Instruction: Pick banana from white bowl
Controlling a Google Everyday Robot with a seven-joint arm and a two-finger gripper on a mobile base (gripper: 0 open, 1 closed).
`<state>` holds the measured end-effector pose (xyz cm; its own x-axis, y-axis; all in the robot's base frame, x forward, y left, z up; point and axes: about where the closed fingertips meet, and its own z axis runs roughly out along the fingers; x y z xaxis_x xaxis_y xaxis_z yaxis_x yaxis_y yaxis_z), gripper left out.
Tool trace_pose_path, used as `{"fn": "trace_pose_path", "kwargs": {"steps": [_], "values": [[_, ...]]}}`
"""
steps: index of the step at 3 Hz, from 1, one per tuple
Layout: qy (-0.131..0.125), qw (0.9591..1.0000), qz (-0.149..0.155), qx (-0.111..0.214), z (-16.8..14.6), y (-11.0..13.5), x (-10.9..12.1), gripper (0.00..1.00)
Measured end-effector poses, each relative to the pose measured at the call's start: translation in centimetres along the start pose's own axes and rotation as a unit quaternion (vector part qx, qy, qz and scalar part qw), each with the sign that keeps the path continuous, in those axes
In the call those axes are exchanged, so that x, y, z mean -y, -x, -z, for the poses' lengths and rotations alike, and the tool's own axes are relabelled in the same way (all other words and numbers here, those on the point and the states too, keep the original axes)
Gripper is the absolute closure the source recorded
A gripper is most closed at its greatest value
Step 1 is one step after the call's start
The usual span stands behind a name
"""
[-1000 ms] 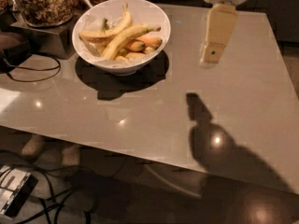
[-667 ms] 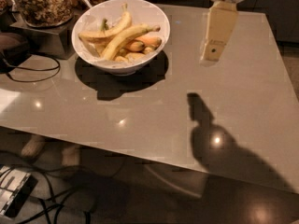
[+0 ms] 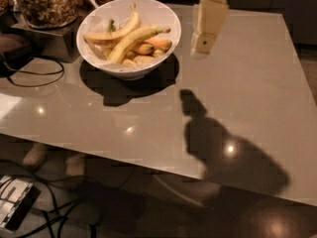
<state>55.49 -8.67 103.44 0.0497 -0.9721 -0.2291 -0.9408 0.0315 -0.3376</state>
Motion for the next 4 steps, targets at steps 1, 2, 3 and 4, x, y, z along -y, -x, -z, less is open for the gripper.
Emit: {"fn": "trace_pose_path", "kwargs": {"steps": [1,2,3,4], "values": [[0.016,0.9993,0.032,0.011,-2.0,3.1,1.9,0.0],[0.027,0.9979,0.058,0.012,-3.2,6.3,2.6,0.0],[0.014,0.9978,0.059,0.029,-3.2,7.0,3.1,0.0],[0.03,0.9962,0.056,0.06,-4.1,9.3,4.0,0.0]]}}
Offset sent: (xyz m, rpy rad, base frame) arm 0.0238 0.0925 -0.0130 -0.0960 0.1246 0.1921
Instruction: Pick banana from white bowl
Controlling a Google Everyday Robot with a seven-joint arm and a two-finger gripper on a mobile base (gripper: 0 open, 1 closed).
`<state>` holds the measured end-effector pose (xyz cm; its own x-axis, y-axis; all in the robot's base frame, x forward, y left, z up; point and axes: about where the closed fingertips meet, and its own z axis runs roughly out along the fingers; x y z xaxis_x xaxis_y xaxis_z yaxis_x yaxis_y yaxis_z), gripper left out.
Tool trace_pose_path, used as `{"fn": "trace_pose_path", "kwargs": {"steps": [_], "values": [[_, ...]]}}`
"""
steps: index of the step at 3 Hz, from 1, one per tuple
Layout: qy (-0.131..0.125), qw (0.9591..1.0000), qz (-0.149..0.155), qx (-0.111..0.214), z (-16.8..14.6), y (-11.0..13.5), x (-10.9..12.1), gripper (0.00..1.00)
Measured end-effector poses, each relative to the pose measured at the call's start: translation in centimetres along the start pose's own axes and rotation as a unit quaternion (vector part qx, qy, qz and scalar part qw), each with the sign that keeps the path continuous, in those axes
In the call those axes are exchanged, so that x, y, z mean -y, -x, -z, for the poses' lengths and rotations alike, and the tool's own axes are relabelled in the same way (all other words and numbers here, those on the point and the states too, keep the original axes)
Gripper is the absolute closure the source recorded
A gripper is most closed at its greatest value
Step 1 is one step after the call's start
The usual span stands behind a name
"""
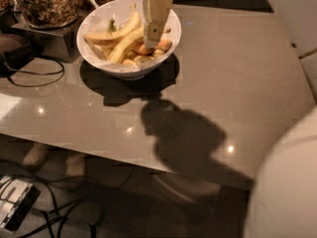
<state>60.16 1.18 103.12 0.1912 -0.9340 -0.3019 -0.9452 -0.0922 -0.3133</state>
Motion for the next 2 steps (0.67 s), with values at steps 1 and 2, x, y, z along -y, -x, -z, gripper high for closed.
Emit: {"fn": "trace_pose_path", "kwargs": {"steps": [1,2], "values": [[0.005,0.9999,0.001,0.015,-0.9,2.1,1.8,0.07],[0.012,0.9996,-0.005,0.023,-2.3,3.3,3.2,0.14]]}}
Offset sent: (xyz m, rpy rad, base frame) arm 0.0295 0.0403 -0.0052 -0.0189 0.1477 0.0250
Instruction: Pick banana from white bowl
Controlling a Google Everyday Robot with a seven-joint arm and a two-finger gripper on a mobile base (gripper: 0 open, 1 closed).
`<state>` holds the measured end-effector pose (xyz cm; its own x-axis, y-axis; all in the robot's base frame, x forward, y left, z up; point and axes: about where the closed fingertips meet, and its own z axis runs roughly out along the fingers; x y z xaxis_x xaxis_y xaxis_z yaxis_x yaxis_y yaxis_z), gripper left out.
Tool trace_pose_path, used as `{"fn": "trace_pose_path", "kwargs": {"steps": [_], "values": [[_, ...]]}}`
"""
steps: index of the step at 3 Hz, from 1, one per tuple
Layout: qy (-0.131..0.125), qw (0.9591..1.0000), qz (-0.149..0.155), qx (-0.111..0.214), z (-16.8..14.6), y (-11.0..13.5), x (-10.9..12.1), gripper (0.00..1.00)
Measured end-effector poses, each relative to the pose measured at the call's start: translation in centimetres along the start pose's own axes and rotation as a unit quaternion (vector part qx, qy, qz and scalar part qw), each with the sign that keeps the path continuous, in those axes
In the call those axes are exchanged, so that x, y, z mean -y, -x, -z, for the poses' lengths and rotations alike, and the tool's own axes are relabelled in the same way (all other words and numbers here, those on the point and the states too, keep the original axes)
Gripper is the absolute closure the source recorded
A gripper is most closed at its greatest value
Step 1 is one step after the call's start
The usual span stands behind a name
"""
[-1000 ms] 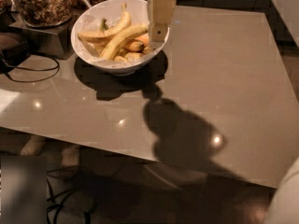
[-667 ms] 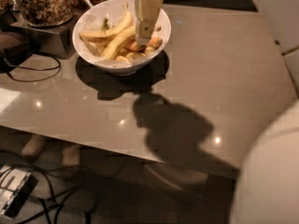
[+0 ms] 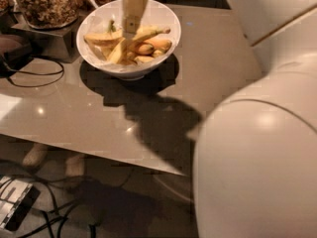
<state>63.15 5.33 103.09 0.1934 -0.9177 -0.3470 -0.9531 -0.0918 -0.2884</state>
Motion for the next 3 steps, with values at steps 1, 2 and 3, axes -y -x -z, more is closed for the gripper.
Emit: {"fn": "trace_pose_path", "kwargs": {"steps": [1,2,3], "values": [[0.009,0.9998,-0.017,0.004,-1.8,0.0,1.1,0.22],[0.019,0.999,-0.041,-0.003,-3.8,-0.7,2.0,0.26],[0.031,0.9971,-0.068,-0.012,-5.8,-1.7,2.6,0.25]]}}
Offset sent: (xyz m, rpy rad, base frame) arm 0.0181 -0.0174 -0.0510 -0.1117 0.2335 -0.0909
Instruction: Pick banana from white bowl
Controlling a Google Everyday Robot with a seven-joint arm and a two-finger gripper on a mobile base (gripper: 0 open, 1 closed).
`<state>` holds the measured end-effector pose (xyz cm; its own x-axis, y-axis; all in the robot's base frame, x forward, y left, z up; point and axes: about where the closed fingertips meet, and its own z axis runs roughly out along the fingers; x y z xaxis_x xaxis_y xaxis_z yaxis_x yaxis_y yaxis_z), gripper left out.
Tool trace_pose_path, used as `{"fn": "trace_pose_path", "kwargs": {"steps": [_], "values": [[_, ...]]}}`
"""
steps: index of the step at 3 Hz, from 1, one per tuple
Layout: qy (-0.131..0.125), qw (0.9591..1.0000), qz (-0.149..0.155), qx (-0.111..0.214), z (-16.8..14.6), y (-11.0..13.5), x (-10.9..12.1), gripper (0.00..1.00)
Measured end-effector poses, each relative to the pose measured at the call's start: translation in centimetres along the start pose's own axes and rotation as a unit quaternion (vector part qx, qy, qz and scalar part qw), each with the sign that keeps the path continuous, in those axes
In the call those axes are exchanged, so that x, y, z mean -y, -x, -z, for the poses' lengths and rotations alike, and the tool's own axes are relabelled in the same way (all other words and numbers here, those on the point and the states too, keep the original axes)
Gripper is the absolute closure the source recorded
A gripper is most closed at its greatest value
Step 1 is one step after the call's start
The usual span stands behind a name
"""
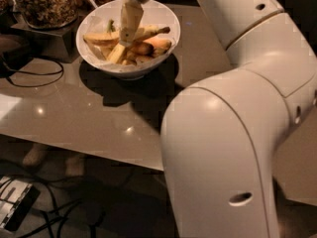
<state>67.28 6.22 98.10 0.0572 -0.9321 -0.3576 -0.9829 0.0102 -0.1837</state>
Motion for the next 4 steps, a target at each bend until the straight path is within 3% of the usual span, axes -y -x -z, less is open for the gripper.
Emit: {"fn": "trace_pose_path", "kwargs": {"steps": [2,4], "values": [[0.015,0.9994,-0.025,-0.021,-2.7,-0.4,0.7,0.26],[0.033,0.9971,-0.056,-0.04,-4.1,-2.4,0.2,0.29]]}}
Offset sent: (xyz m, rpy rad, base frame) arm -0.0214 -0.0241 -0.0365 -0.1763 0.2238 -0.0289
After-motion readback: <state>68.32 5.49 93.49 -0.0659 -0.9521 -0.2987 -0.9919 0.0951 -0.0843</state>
